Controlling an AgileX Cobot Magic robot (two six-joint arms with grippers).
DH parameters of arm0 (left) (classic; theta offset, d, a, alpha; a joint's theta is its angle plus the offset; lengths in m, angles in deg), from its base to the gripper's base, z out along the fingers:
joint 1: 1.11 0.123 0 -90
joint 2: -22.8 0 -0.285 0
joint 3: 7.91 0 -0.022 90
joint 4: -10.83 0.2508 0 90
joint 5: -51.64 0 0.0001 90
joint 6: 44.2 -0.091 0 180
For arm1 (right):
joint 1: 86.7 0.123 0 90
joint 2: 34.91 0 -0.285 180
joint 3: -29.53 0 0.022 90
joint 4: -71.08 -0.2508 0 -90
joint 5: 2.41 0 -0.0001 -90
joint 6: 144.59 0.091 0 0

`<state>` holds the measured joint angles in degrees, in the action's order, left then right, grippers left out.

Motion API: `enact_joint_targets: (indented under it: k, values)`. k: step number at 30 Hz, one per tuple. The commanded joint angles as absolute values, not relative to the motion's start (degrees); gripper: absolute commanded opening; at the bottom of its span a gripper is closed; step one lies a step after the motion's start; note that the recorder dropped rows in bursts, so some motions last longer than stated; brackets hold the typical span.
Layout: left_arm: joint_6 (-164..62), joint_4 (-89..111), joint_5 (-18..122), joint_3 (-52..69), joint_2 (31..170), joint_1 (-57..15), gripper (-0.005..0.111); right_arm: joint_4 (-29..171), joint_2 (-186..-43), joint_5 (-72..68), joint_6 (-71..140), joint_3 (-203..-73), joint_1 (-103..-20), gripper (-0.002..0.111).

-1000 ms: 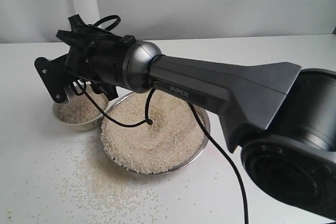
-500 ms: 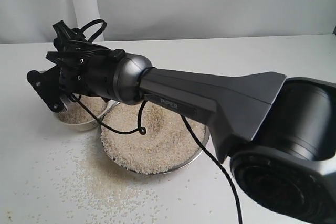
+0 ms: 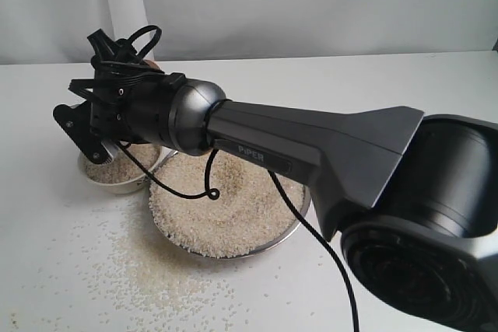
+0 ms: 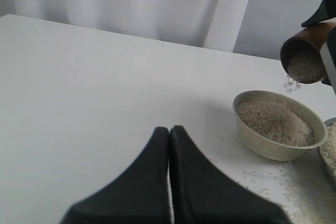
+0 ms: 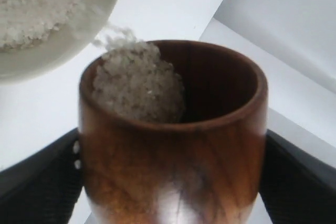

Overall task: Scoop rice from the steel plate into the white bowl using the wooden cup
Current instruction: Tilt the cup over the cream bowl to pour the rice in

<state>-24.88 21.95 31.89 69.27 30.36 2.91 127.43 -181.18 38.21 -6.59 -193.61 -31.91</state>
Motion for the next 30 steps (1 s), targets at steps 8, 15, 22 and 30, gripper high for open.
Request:
enact_joint_targets:
  k: [8,15,22,30]
  values:
    - [-24.75,22.10,32.28,69.31,30.58,2.65,0.000,130.39,-182.15,37.84,-6.71,-193.56,-31.81,0.000]
    - [-24.75,22.10,32.28,69.31,30.58,2.65,0.000,132.54,-183.02,36.63,-11.58,-193.67,-31.18,0.000]
    - [-24.75,22.10,32.28,69.31,30.58,2.65,0.000,133.03,-183.02,35.12,-18.75,-193.67,-31.18,0.000]
    - [-24.75,22.10,32.28,69.31,30.58,2.65,0.000,133.22,-183.02,32.72,-25.39,-193.67,-31.18,0.000]
